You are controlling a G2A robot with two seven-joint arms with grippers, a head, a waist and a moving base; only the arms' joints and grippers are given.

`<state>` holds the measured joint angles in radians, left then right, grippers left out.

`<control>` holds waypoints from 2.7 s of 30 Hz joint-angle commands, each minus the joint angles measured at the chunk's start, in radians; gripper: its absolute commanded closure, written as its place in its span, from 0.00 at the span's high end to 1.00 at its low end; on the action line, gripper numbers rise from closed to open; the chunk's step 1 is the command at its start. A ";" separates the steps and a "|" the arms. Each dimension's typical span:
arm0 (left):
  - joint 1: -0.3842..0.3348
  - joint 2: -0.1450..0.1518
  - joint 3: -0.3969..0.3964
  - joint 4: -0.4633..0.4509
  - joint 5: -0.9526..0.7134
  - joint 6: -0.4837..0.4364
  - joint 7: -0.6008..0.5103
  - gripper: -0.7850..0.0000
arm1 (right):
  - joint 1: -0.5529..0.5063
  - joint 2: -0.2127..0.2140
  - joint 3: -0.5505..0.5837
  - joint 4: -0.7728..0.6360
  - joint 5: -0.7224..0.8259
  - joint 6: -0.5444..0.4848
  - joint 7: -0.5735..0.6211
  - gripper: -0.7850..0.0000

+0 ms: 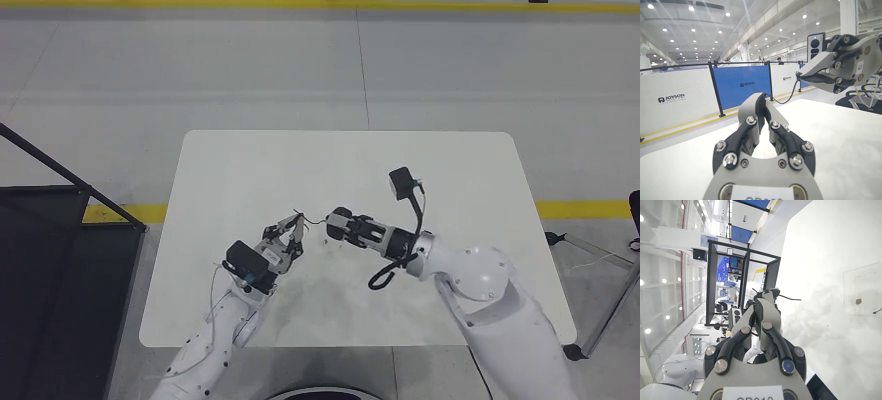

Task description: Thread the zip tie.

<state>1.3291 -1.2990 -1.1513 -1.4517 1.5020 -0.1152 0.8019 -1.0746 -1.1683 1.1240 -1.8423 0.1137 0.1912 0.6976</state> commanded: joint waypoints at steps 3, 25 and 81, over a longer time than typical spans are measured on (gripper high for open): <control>0.001 -0.001 -0.007 -0.001 -0.016 0.004 0.006 0.00 | 0.008 -0.001 -0.008 -0.004 -0.021 0.026 -0.003 0.12; -0.003 -0.013 0.001 0.013 -0.013 0.050 0.016 0.00 | -0.036 0.007 -0.016 -0.066 -0.129 0.039 -0.018 0.48; -0.013 -0.027 0.022 0.040 0.036 0.020 0.011 0.00 | -0.029 -0.015 -0.040 -0.030 -0.137 -0.018 -0.061 0.00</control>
<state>1.3169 -1.3259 -1.1307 -1.4123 1.5352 -0.0947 0.8130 -1.1033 -1.1836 1.0824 -1.8722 -0.0224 0.1718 0.6347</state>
